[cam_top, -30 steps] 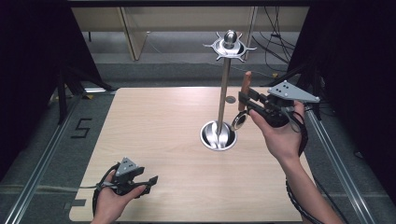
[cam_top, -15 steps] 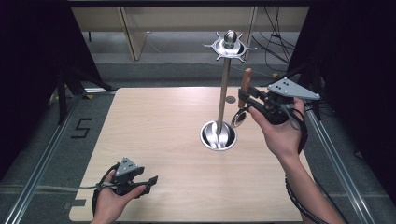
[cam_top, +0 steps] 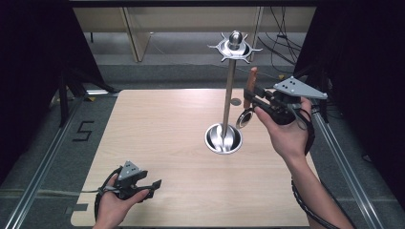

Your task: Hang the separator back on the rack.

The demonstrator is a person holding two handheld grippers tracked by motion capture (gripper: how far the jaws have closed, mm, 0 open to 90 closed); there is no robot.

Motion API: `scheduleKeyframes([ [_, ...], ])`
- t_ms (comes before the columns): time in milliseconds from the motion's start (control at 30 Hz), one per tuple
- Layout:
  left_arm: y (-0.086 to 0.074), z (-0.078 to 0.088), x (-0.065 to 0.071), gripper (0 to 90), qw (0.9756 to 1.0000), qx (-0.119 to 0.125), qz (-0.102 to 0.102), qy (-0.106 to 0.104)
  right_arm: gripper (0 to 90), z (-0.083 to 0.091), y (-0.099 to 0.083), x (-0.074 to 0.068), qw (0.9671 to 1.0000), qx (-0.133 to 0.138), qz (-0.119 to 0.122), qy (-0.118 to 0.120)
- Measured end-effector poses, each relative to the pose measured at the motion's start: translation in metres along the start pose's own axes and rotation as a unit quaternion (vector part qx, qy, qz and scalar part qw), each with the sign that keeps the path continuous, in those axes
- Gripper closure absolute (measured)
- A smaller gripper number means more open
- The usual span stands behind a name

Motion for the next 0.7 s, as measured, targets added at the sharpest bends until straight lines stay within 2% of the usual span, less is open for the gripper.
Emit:
scheduleKeyframes([
  [267,0.0000,-0.0001,0.0000,33.5,1.0000,0.000,0.000,0.000,68.5,-0.0011,0.0033,0.0011,1.0000,0.005,0.005,-0.005],
  [333,0.0001,0.0000,-0.0003,33.4,1.0000,0.001,-0.001,0.001,68.5,-0.0011,0.0030,-0.0007,1.0000,0.002,-0.006,-0.002],
  [400,0.0002,0.0000,-0.0002,33.4,1.0000,0.001,-0.001,0.001,68.5,-0.0017,0.0040,0.0006,1.0000,0.005,0.002,-0.004],
  [700,0.0004,-0.0007,0.0005,33.5,1.0000,0.002,0.003,-0.001,68.4,-0.0009,0.0073,0.0004,1.0000,0.007,-0.001,-0.006],
])
Point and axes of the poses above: each handheld gripper's, and its own axes: z roughly backward along the jaws, y roughly out of its top, x roughly to its right, the point moved 7 cm from there along -z, roughly forward along the jaws, and after that the axes turned 7 degrees about -x, right-handed, at the moved point
